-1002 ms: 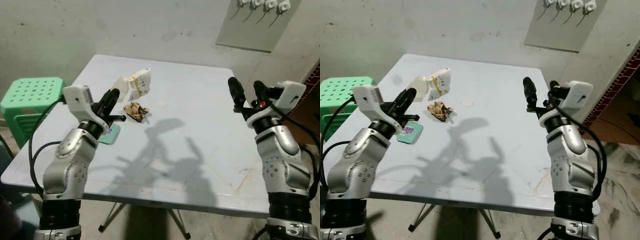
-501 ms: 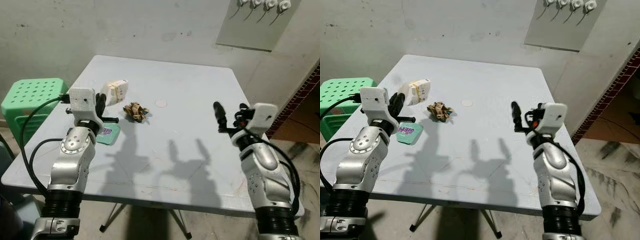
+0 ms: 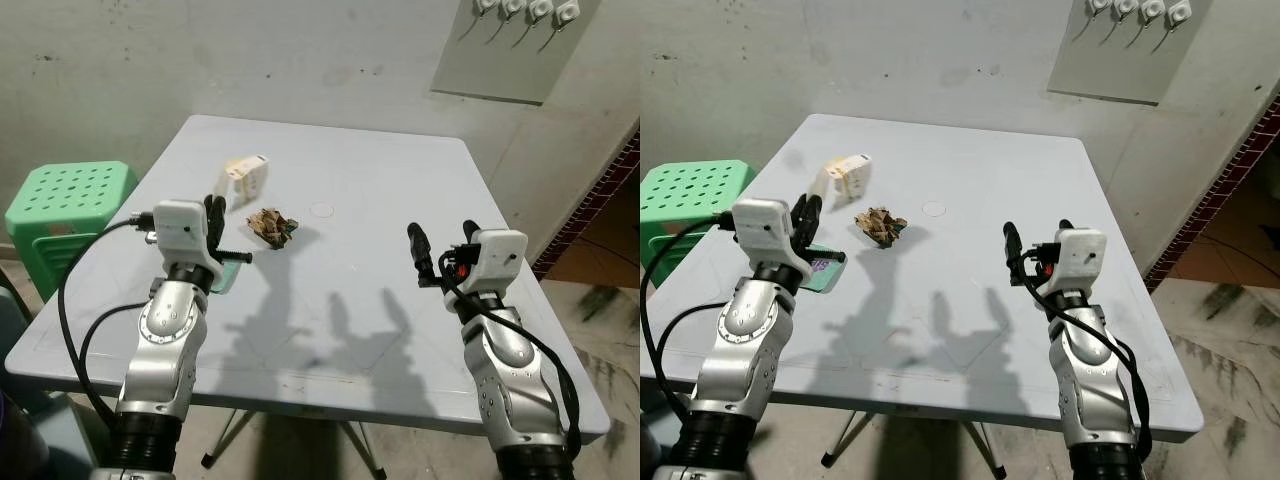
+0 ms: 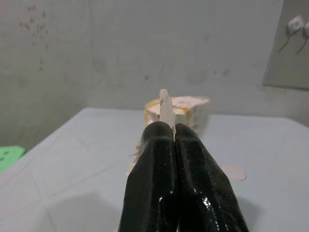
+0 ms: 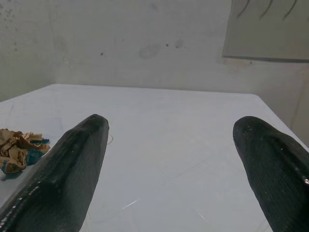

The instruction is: Picking trash to rubbish bin

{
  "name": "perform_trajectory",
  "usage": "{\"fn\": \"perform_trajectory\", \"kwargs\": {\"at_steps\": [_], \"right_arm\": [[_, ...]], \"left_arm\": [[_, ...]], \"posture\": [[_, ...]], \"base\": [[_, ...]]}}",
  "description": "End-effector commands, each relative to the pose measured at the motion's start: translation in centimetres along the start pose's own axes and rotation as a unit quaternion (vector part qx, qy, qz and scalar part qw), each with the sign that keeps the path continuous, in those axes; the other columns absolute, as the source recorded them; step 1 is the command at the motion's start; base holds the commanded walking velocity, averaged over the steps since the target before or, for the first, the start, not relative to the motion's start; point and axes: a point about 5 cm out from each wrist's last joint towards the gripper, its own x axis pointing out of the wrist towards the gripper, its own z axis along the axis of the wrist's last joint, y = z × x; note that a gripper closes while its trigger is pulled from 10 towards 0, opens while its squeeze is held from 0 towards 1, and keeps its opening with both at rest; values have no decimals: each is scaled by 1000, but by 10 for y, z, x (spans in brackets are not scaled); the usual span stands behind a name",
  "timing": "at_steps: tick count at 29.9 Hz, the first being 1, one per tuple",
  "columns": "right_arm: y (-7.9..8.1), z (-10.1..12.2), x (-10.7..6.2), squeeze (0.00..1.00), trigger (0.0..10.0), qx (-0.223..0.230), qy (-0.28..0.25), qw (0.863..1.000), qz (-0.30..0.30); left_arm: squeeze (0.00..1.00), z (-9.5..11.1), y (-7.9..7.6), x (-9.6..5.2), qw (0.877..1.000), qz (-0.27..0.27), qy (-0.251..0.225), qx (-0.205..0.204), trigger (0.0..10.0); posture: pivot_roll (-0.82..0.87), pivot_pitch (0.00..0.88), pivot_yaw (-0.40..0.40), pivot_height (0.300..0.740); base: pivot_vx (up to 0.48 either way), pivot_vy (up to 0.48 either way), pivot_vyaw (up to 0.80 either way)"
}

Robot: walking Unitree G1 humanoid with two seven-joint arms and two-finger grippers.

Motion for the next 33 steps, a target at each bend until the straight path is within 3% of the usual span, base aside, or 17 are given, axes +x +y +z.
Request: {"fn": "perform_trajectory", "kwargs": {"at_steps": [1, 25, 33], "right_arm": [[-4, 4, -2, 0, 10000, -14, -10, 1000, -5], [-12, -1, -6, 0, 10000, -48, 1, 999, -8], [-12, -2, -6, 0, 10000, -59, 7, 998, -5]], "left_arm": [[0, 0, 2, -3, 1000, -5, -9, -5, 10000], [0, -6, 4, -6, 1000, -1, -7, -4, 10000], [0, -9, 2, -5, 1000, -5, -2, -5, 10000]], "posture": [[33, 0, -60, 740], [41, 0, -78, 740], [36, 0, -78, 740]], "base": [[0, 0, 0], [0, 0, 0], [0, 0, 800]]}}
